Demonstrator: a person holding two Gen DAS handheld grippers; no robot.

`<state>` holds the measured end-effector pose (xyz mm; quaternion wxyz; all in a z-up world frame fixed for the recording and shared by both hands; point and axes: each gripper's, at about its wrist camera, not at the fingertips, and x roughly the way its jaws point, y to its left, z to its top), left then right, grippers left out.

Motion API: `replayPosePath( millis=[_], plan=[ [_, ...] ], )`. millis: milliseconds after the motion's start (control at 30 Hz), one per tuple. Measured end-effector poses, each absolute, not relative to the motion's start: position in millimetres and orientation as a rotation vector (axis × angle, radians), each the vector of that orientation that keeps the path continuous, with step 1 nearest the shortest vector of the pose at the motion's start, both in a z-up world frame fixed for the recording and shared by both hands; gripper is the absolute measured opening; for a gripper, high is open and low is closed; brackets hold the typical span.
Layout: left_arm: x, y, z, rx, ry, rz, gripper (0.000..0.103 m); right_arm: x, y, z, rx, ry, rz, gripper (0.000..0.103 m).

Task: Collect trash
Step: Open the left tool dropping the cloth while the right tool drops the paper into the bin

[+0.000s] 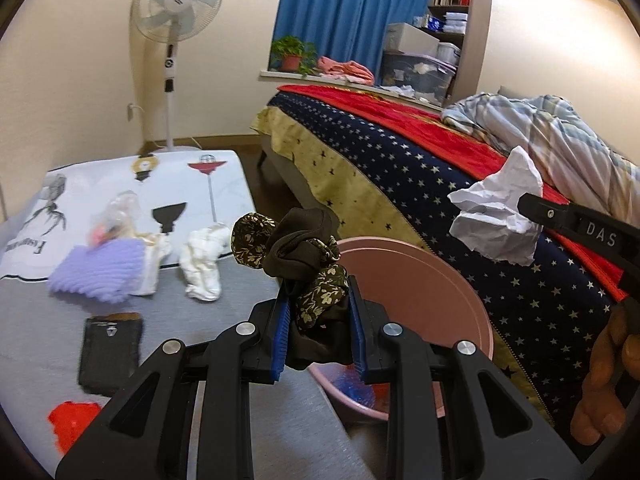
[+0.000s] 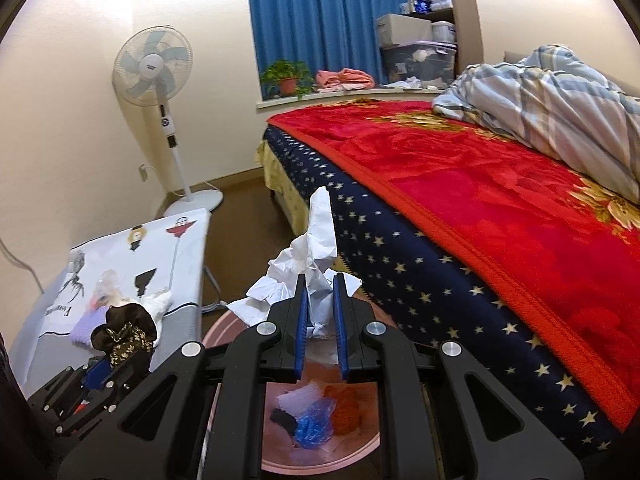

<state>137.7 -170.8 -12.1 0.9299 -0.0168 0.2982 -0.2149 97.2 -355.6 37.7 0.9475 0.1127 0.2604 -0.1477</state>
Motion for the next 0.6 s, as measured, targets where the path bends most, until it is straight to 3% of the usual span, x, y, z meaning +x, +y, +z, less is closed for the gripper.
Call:
replayPosePath(
  millis=[467,533,600],
  plan=[
    [149,-198,-26,-0.025,0.655,-0.503,0.026,102,-371,29,0.24,0.565,-0.359,0.016],
    [150,-200,-27,-0.03,0.663,-0.517,0.028,103,-372,28,0.241,0.567,-0.359,0.016],
    [151,-200,-29,-0.03,0.675,-0.518,0.039,103,-372,28,0.245,0.57,-0.361,0.023]
  ],
)
